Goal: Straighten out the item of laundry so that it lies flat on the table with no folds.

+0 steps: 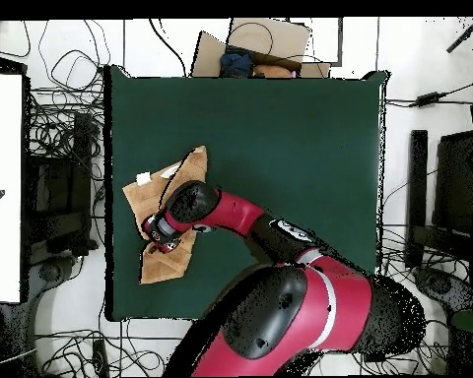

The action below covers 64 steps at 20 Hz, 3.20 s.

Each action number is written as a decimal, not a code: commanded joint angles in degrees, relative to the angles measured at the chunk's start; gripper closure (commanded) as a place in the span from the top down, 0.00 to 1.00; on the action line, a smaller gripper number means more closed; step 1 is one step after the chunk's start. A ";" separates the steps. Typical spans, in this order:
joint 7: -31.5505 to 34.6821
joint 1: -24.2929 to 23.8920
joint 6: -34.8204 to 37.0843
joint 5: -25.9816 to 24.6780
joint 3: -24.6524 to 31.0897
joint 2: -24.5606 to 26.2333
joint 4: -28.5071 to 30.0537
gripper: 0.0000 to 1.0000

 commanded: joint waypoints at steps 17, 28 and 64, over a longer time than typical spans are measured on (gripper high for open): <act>-1.39 0.93 -0.79 -1.37 0.46 0.07 3.80 1.00; -1.67 0.74 -1.84 -1.84 0.06 -0.26 4.45 1.00; -0.13 1.78 -12.16 -3.12 0.22 -2.64 7.43 1.00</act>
